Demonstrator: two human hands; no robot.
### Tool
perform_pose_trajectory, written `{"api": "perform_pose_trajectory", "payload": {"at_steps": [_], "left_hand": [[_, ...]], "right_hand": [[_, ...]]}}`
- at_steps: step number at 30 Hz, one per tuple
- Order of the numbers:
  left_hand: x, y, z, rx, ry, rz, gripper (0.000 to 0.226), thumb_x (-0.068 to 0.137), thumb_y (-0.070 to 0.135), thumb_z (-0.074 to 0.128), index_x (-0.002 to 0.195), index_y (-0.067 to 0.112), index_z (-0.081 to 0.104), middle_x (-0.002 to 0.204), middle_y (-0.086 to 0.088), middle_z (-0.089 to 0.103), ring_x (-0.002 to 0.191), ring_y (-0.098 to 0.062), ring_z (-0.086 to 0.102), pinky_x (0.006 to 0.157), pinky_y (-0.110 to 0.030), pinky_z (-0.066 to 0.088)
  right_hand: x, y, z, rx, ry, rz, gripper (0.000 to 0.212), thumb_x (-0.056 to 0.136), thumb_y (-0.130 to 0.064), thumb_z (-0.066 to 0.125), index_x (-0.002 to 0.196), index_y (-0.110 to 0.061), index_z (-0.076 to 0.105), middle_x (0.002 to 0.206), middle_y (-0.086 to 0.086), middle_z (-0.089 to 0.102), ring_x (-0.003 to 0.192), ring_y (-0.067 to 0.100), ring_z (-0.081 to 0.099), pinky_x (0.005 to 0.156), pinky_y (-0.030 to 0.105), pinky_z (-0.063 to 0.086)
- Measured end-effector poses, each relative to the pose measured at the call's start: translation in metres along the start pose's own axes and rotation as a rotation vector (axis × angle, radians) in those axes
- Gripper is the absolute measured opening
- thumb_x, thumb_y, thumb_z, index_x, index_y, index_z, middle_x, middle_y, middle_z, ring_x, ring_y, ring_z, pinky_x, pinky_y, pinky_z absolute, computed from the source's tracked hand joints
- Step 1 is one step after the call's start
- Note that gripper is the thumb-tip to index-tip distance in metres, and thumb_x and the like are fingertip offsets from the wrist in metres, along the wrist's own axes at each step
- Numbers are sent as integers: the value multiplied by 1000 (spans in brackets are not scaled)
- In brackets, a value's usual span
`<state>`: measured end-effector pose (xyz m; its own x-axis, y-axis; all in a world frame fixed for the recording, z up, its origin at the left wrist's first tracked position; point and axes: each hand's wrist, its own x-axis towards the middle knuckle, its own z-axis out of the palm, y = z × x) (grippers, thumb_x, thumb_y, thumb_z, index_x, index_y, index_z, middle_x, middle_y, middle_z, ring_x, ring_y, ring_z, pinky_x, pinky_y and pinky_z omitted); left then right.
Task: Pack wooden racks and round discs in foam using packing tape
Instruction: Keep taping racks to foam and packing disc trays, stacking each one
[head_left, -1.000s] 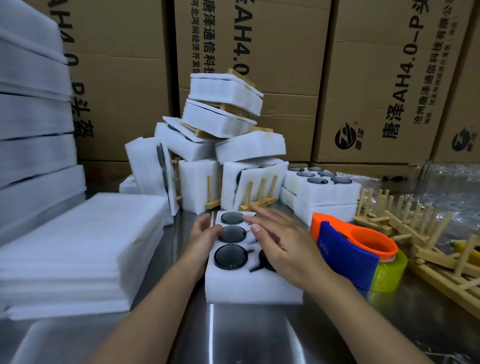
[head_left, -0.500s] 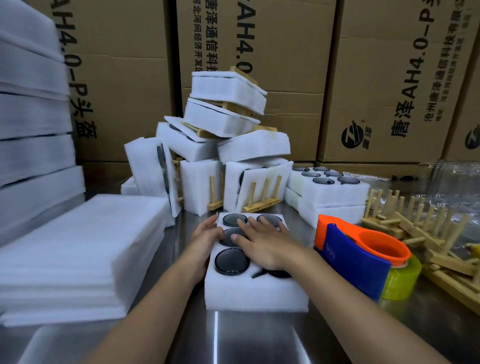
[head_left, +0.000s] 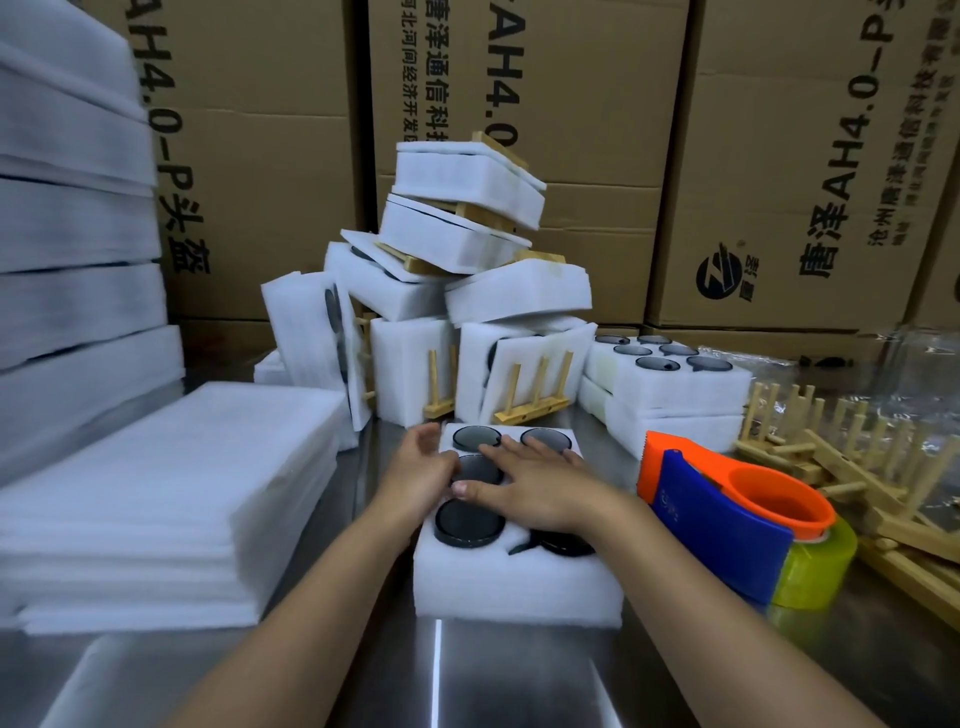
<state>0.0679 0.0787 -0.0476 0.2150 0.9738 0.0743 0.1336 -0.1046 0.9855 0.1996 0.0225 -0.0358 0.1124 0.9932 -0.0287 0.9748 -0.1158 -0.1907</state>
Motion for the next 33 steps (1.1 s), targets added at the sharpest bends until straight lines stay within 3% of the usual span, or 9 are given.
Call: {"api": "perform_pose_trajectory", "payload": {"at_steps": [5,7,10,13,17,21,24,28,33], "left_hand": [[-16,33,-25,790,469,674,46,83,24,59,128,21,53,126,-1,58,118,-21,49,103,-36,34],[-18,48,-42,1024,560,562,49,83,29,59,130,21,50,132,-6,52,127,-26,41,111,-46,21],[-21,58,-70,1303,315,-31,67,87,50,51,142,20,30,153,-16,22,142,-37,13,111,-59,4],[-19,57,-94,1318,114,-337,69,91,49,47,148,19,22,155,-15,19,141,-36,16,113,-57,7],[-25,68,-95,1130,226,-237,43,97,24,39,137,6,42,138,-15,44,126,-31,42,107,-36,31],[-44,81,-74,1184,390,26,36,90,8,47,126,7,48,123,-16,55,96,-30,51,79,-37,42],[-60,79,-43,1166,487,376,54,88,7,50,139,12,34,127,-11,53,107,-31,54,74,-34,38],[-72,62,4,1048,361,724,56,85,12,53,137,18,33,122,-3,52,109,-25,54,67,-29,33],[-66,44,24,1111,125,747,56,87,12,51,140,18,33,131,-3,42,121,-20,45,81,-30,43]], "right_hand": [[0,1,1,9,52,-31,82,78,-82,28,148,-38,21,159,-14,9,147,16,0,113,47,2],[0,2,2,16,62,-35,81,78,-81,28,147,-40,22,159,-15,8,147,16,0,113,47,2],[-1,3,3,29,61,-36,82,76,-83,27,147,-42,21,159,-15,7,147,15,0,114,46,1],[-2,2,2,30,69,-39,84,74,-85,26,146,-43,20,159,-15,8,147,14,0,114,45,1],[-7,0,1,37,94,-23,81,78,-81,29,147,-40,23,159,-14,11,147,14,1,114,43,2],[-19,-7,-3,144,324,-82,56,89,-69,26,132,-41,48,150,-9,36,146,15,11,116,45,-5],[-32,-13,-15,687,656,-122,49,92,-64,29,87,-34,67,93,-12,69,113,16,56,103,40,38],[-38,-18,-28,1333,402,-95,38,95,-49,42,88,-21,67,68,2,73,62,13,70,54,20,51],[-33,-15,-19,1574,277,18,19,93,-27,53,90,-12,65,74,12,67,54,19,61,44,22,46]]}}
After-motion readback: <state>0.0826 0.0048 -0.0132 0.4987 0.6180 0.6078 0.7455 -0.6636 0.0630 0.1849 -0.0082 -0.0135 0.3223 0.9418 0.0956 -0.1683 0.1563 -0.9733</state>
